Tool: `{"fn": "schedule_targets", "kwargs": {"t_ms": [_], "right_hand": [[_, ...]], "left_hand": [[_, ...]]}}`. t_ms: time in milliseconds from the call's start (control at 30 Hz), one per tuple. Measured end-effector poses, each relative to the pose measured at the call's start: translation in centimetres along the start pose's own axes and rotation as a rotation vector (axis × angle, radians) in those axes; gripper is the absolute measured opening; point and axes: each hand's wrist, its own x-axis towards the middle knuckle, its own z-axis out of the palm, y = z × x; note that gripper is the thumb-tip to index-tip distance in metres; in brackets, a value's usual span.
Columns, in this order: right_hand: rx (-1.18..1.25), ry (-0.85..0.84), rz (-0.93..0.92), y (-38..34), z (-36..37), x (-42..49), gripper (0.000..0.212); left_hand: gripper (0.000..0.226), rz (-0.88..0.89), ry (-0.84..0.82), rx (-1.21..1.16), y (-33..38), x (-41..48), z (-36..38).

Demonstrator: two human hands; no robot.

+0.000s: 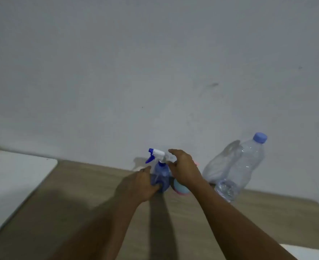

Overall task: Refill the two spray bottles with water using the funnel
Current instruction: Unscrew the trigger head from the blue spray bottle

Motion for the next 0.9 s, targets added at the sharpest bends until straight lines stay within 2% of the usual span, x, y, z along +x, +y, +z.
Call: {"fn": "schedule_targets", "kwargs": {"t_ms": [167, 233, 300, 333, 400, 467, 633, 833, 900], "right_hand": [[-0.015, -0.001, 0.025, 1.5, 1.6, 1.9, 0.028], [-0.012, 0.032, -0.024, 2.5, 2.3, 1.8, 0.030], [0.027, 0.056, -0.042, 2.8, 2.5, 2.1, 0.031], [0.035, 0.036, -0.030, 2.9, 2.5, 2.4, 0.030], [0.013, -0.056, 0.030, 2.6, 2.5, 2.7, 0.027], [0.007, -0.015, -0.028, 2.4, 2.6, 2.0, 0.021], [0.186, 0.109, -0.140, 3.5, 2.6, -1.6, 0.021], [0.567, 0.116, -0.101, 3.4, -0.1, -7.8, 0.060], [0.586, 0.156, -0.088, 3.2, -1.3, -9.7, 0.047]], "left_hand": [[0.067, -0.060, 0.006, -0.054, -2.6, 2.7, 1.9], [0.057, -0.046, -0.017, -0.151, -2.9, 3.3, 2.6], [0.032, -0.011, -0.027, -0.124, -3.3, 3.6, 3.0], [0.028, -0.003, -0.018, -0.127, -3.5, 3.6, 3.2], [0.032, -0.017, -0.006, -0.158, -4.0, 3.1, 3.3], [0.034, -0.027, -0.018, -0.206, -4.2, 2.1, 3.4], [0.048, -0.030, 0.030, -0.375, -2.4, -2.0, 2.8], [0.058, -0.009, 0.109, -0.507, 1.5, -7.1, 2.4], [0.058, 0.032, 0.093, -0.500, 3.4, -9.1, 1.9]]}}
